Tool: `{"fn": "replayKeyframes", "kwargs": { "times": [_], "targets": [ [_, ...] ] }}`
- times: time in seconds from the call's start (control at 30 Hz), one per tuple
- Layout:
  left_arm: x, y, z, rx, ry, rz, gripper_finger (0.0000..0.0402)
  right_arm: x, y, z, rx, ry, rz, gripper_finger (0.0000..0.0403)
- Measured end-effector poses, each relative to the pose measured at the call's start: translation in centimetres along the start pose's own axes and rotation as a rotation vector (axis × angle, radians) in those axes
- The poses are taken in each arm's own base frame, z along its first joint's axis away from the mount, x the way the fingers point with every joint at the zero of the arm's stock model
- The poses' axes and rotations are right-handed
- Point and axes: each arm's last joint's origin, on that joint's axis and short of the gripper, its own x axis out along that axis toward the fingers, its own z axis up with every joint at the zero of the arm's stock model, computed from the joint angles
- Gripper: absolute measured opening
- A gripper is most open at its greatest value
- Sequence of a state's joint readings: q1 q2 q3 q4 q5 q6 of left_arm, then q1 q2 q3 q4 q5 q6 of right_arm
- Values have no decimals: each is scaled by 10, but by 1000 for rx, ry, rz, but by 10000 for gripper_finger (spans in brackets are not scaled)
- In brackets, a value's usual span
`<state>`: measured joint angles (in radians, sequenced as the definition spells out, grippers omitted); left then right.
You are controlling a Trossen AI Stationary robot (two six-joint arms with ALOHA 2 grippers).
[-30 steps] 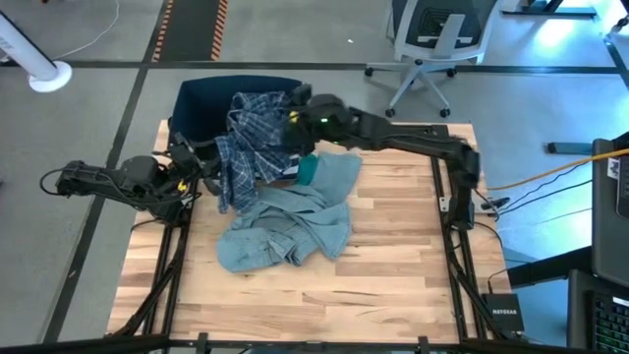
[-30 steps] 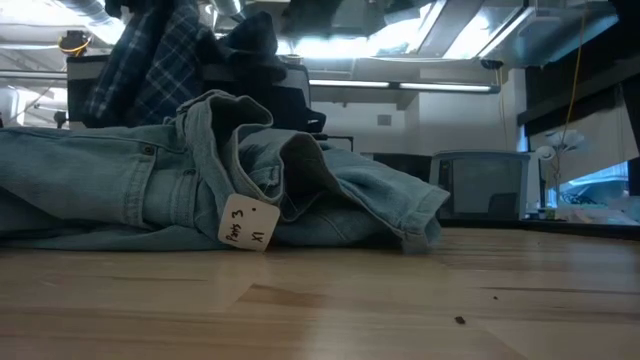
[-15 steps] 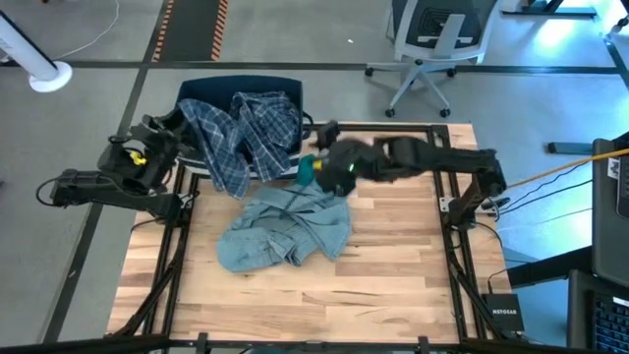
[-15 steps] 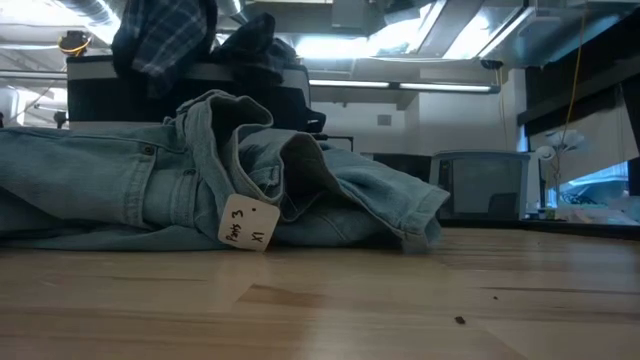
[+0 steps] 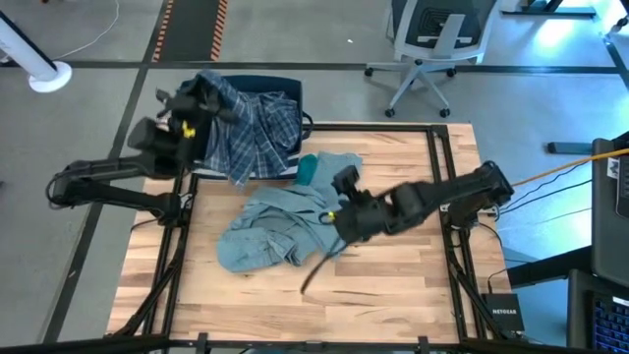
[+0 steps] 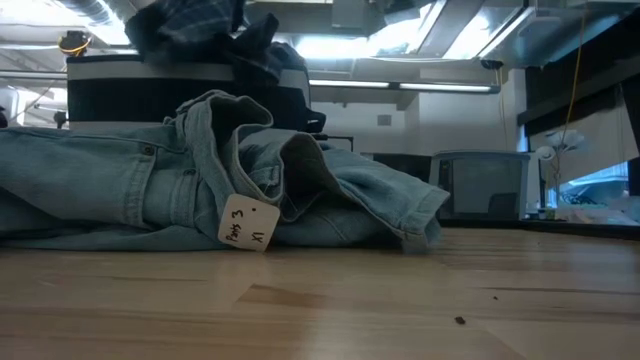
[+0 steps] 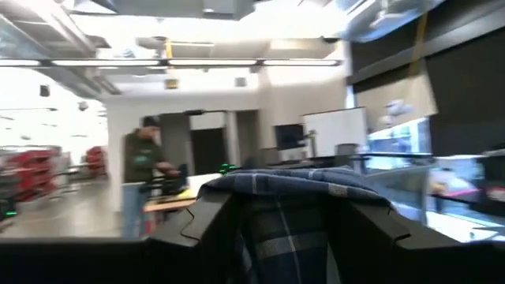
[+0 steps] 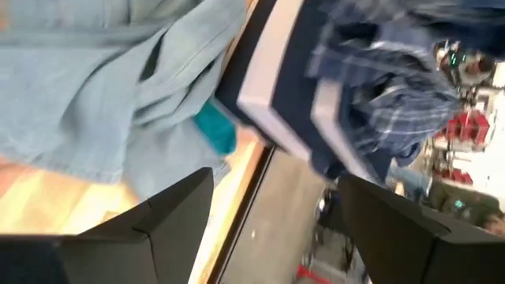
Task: Sort clothes
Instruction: Put the blue patterned pajama into the blue laundry bin
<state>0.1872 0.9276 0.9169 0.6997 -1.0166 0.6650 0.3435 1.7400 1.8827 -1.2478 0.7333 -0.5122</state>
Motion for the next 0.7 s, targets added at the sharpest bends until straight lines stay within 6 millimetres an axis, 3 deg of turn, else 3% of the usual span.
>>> {"fn": "replayKeyframes", "kwargs": {
  "times": [0.23,0.33,0.47,0.7],
  "targets": [
    [51,-24,10,194,78,84,169,5,53,3,-44,116,-84,291],
    [74,-28,0,325,126,134,169,15,76,-1,-65,162,-121,291],
    [97,-18,-19,439,223,217,169,34,100,-12,-67,240,-188,291],
    [107,0,-65,451,474,189,169,61,135,-33,12,308,-265,291]
  ]
}}
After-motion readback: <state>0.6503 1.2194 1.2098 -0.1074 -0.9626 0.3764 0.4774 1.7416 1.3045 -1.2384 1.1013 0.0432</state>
